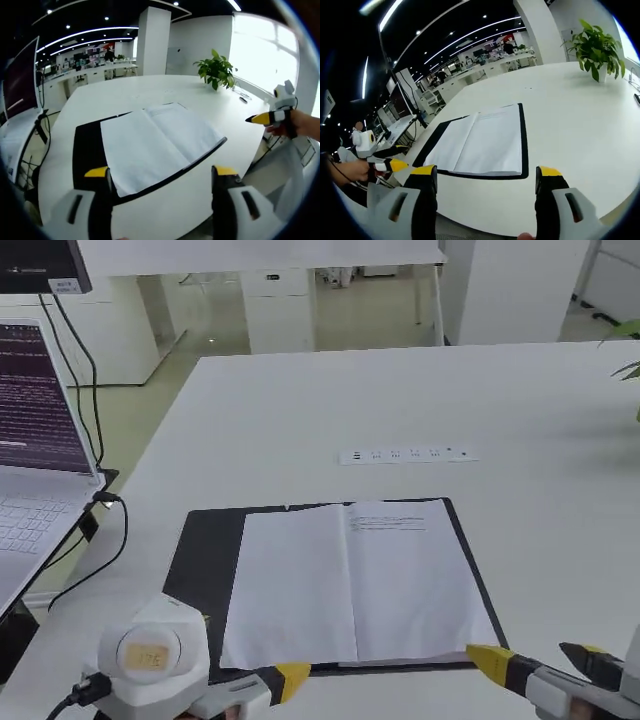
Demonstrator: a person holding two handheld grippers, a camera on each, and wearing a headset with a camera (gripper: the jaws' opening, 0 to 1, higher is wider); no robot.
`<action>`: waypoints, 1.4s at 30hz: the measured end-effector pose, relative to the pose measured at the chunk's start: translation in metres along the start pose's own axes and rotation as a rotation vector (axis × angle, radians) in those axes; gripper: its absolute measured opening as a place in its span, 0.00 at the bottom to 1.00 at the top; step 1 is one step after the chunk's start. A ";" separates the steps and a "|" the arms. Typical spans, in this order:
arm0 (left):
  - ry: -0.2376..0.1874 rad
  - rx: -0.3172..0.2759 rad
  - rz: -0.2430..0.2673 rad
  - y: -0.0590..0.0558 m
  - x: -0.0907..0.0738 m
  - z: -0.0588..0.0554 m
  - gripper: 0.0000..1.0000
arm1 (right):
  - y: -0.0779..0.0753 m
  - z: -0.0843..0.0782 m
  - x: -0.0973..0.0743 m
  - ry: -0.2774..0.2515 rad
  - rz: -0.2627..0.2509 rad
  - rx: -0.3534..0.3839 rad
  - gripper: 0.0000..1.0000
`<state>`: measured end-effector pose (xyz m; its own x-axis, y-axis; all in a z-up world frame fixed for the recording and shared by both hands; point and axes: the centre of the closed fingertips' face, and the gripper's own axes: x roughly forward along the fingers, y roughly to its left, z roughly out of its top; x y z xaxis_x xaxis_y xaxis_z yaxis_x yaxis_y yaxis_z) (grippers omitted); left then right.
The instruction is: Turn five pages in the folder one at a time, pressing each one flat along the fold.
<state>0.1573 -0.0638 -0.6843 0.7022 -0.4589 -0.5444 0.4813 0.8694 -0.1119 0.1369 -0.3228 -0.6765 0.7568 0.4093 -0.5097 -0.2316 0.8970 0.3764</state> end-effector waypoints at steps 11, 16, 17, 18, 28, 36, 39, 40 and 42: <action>0.010 0.058 -0.104 -0.058 0.051 0.021 0.81 | -0.009 0.013 -0.017 -0.082 0.023 -0.002 0.79; 0.028 0.089 -0.163 -0.090 0.080 0.025 0.80 | -0.019 0.014 -0.022 -0.100 0.022 0.013 0.79; 0.034 0.095 -0.168 -0.095 0.085 0.025 0.80 | -0.020 0.013 -0.023 -0.101 0.021 0.013 0.79; 0.036 0.105 -0.183 -0.103 0.093 0.025 0.79 | -0.021 0.013 -0.024 -0.102 0.021 0.014 0.79; 0.055 0.132 -0.223 -0.150 0.154 0.018 0.77 | -0.030 0.012 -0.030 -0.119 0.027 0.027 0.77; 0.019 0.112 -0.165 -0.158 0.188 0.016 0.62 | -0.037 0.006 -0.032 -0.122 0.026 0.056 0.76; 0.049 0.130 -0.108 -0.151 0.196 0.007 0.55 | -0.037 0.003 -0.032 -0.119 0.029 0.065 0.75; 0.060 0.131 -0.110 -0.152 0.197 0.003 0.53 | -0.037 0.003 -0.032 -0.119 0.029 0.064 0.75; 0.089 0.133 -0.103 -0.151 0.199 -0.005 0.52 | -0.038 0.000 -0.031 -0.111 0.029 0.063 0.75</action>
<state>0.2218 -0.2853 -0.7804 0.5993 -0.5207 -0.6081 0.6174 0.7841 -0.0629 0.1227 -0.3696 -0.6749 0.8142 0.4110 -0.4099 -0.2185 0.8712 0.4396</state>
